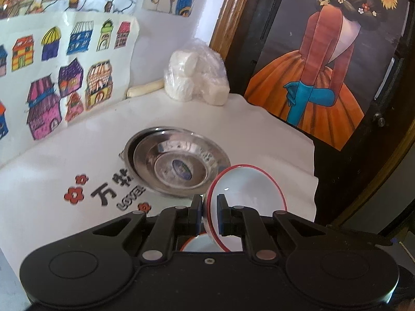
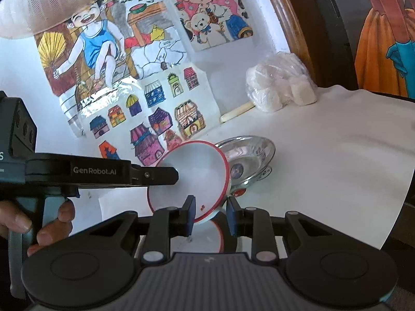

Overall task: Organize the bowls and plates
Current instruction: 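Lift the second white bowl with both tools and carry it over the steel bowl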

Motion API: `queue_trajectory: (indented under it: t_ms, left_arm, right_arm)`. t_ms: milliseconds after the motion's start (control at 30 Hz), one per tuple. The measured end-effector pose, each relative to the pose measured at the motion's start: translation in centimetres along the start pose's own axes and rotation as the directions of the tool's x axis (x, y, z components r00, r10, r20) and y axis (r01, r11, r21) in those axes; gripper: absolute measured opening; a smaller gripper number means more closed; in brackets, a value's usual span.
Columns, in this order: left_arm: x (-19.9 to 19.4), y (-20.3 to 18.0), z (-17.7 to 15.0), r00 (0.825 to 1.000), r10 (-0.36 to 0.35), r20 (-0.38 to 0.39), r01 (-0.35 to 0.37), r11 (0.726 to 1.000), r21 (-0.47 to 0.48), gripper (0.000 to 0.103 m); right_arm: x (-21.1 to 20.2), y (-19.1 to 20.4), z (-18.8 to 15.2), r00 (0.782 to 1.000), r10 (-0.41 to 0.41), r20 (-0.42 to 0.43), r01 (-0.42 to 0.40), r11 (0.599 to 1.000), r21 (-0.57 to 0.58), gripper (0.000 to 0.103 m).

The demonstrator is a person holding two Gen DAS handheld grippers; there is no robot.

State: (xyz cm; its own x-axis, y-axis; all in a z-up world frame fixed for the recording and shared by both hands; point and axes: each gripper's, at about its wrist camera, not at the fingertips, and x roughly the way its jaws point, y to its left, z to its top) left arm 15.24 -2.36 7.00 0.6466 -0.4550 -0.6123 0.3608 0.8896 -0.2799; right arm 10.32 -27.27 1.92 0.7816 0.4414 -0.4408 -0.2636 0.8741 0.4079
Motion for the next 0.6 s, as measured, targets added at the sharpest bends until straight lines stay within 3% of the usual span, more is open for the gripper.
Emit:
queue_trajectory:
  t_ms: [600]
  left_arm:
    - [0.1,1.6,-2.2,0.998,0.010,-0.070,-0.011,1.000,-0.027,0.012]
  right_arm:
    - [0.3,0.8,-2.1,0.993,0.026,-0.113,-0.025,1.000,0.011,0.030]
